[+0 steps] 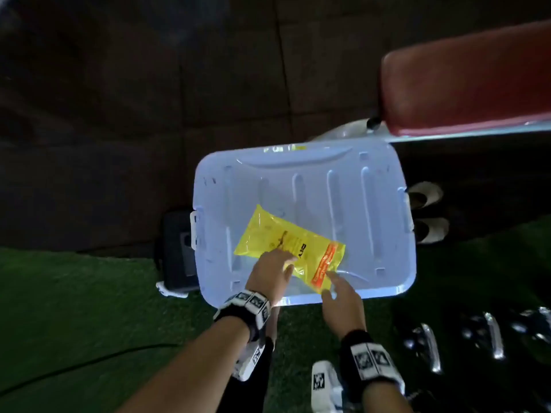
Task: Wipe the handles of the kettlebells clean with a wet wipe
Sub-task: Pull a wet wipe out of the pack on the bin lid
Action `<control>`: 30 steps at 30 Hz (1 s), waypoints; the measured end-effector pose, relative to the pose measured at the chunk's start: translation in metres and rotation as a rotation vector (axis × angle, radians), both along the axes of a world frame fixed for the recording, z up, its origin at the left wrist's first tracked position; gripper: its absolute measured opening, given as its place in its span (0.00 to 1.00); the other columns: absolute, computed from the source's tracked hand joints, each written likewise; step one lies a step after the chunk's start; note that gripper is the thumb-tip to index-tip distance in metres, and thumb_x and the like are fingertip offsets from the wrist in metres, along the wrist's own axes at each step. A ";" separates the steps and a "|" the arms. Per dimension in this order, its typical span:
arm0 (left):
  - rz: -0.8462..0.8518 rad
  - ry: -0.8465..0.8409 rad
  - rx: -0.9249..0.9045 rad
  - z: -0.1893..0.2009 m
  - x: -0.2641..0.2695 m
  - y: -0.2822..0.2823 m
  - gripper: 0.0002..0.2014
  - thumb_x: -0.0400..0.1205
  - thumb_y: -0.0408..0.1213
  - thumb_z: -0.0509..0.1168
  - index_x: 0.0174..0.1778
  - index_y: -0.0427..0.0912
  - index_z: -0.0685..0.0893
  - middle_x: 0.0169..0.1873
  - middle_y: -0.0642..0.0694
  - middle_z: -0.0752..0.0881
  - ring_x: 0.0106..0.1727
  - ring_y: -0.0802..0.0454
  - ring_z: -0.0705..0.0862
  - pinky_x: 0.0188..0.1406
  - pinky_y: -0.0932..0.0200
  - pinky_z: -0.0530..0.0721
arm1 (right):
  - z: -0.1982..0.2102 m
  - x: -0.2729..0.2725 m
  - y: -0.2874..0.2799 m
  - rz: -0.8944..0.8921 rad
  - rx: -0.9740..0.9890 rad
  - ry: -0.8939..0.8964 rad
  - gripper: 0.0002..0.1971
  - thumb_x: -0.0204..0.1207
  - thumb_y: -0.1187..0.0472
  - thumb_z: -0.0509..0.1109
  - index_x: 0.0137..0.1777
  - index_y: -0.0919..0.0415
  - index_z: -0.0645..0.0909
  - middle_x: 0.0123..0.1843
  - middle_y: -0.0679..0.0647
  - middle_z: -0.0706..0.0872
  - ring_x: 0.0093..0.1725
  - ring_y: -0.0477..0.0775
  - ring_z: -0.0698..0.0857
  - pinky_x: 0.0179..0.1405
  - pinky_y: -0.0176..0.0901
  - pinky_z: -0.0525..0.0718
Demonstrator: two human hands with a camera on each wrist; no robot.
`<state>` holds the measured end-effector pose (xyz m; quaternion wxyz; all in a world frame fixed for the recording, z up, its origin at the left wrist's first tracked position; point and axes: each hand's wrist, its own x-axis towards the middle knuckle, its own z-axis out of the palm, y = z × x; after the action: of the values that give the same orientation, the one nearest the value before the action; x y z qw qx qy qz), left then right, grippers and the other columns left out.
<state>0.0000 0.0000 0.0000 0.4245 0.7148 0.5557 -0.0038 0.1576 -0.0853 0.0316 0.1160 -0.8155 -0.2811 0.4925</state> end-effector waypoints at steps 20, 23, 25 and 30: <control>0.184 0.201 0.162 -0.047 0.060 0.012 0.14 0.76 0.50 0.73 0.49 0.45 0.82 0.41 0.50 0.85 0.46 0.45 0.84 0.48 0.49 0.83 | -0.074 0.017 -0.007 0.604 -0.089 -0.206 0.53 0.77 0.72 0.64 0.91 0.44 0.35 0.92 0.39 0.31 0.91 0.61 0.42 0.87 0.67 0.55; 0.172 0.242 0.170 -0.042 0.063 0.010 0.12 0.79 0.48 0.70 0.52 0.45 0.82 0.44 0.48 0.85 0.49 0.45 0.83 0.49 0.50 0.82 | -0.071 0.020 -0.005 0.604 -0.092 -0.191 0.52 0.77 0.73 0.64 0.91 0.44 0.36 0.92 0.38 0.31 0.91 0.60 0.43 0.87 0.69 0.55; 0.139 0.284 0.174 -0.039 0.067 0.010 0.12 0.80 0.46 0.68 0.52 0.42 0.83 0.47 0.46 0.85 0.52 0.43 0.82 0.47 0.48 0.82 | -0.070 0.020 -0.004 0.599 -0.095 -0.176 0.52 0.78 0.72 0.63 0.91 0.43 0.36 0.91 0.37 0.31 0.91 0.60 0.42 0.87 0.69 0.55; -0.029 0.432 0.126 -0.037 0.075 0.013 0.13 0.81 0.47 0.63 0.50 0.41 0.83 0.50 0.44 0.83 0.54 0.40 0.82 0.42 0.47 0.82 | -0.069 0.019 -0.003 0.569 -0.097 -0.141 0.51 0.78 0.71 0.63 0.91 0.43 0.37 0.92 0.37 0.31 0.91 0.60 0.41 0.87 0.70 0.55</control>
<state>0.0749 0.0126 -0.0367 0.2501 0.7305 0.6225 -0.1279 0.1771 -0.0878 -0.0379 -0.0858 -0.7407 -0.4818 0.4603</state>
